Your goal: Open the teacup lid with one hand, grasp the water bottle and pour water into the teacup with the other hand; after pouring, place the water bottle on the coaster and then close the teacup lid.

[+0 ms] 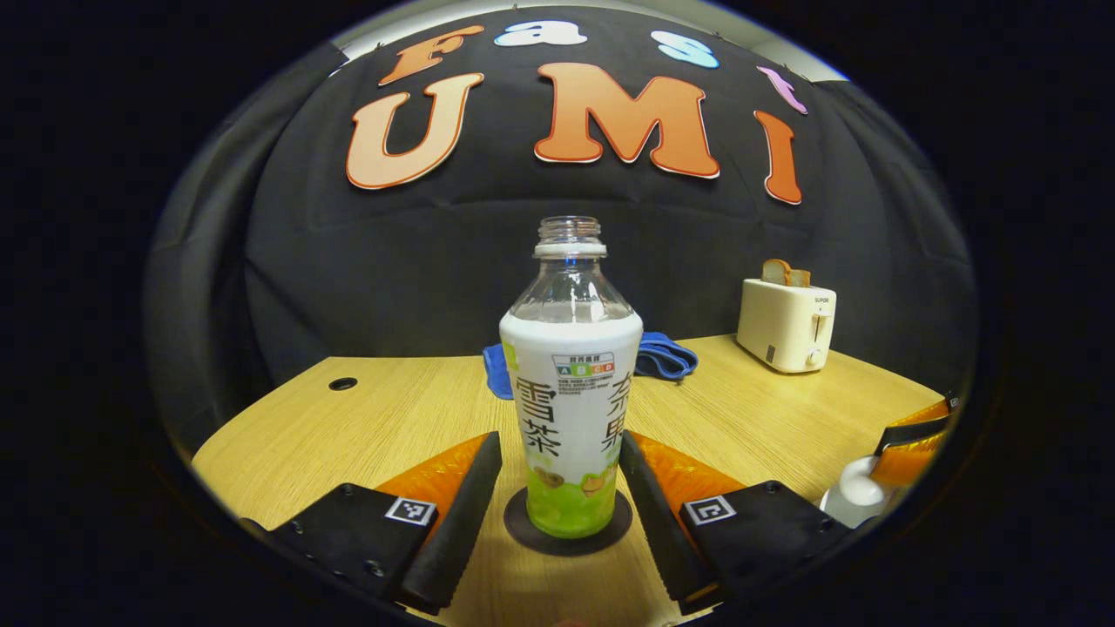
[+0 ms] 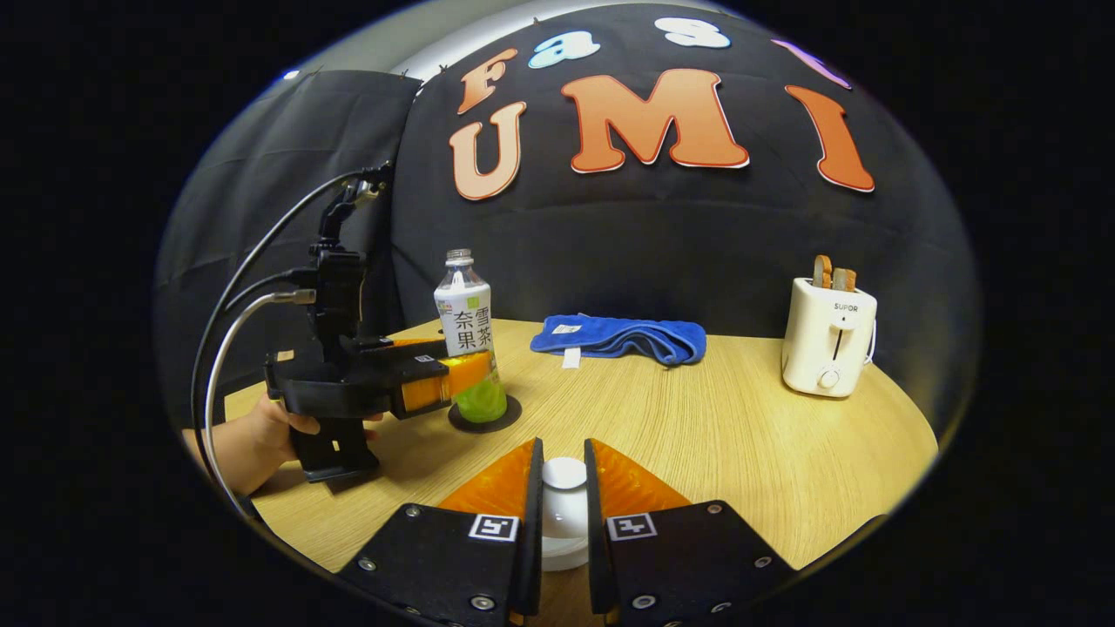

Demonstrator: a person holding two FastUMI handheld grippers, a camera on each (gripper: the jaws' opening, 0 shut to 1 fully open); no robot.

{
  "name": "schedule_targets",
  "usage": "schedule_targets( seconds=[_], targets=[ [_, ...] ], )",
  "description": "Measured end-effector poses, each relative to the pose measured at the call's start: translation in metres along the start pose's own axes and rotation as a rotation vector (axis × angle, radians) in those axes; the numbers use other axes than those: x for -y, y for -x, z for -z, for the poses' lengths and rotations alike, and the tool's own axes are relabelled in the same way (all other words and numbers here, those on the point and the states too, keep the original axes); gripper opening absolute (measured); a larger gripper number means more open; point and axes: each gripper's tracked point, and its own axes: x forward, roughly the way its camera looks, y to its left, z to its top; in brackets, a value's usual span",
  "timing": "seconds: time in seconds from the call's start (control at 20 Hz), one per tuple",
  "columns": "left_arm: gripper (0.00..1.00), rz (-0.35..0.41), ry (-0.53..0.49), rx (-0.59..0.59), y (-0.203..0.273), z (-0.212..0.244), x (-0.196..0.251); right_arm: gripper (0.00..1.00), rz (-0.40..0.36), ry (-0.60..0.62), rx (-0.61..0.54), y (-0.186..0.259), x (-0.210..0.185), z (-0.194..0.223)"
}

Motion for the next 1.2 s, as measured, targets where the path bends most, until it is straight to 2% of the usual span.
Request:
schedule_targets(
  seconds=[0.25, 0.7, 0.85, 0.95, 1.0, 1.2],
  targets=[
    [0.87, -0.021, -0.011, 0.038, 0.016, -0.008, -0.004, 0.23, -0.012, 0.020, 0.007, 0.001, -0.008, 0.004],
    [0.88, -0.067, 0.048, 0.079, 0.040, -0.014, -0.016, 0.23, -0.004, 0.051, 0.019, 0.003, -0.013, 0.012],
    [0.88, -0.077, 0.067, 0.096, 0.051, -0.020, -0.018, 0.29, 0.022, 0.063, 0.028, 0.006, -0.010, 0.008],
    [0.86, -0.080, 0.074, 0.114, 0.061, -0.028, -0.016, 0.39, 0.051, 0.073, 0.066, 0.010, -0.007, -0.004],
    [0.88, -0.081, 0.077, 0.125, 0.066, -0.033, -0.016, 0.47, 0.056, 0.068, 0.089, 0.013, -0.007, -0.012],
    [0.86, -0.097, 0.069, 0.160, 0.096, -0.053, -0.014, 0.56, 0.085, 0.044, 0.165, 0.036, -0.006, -0.043]
  ],
)
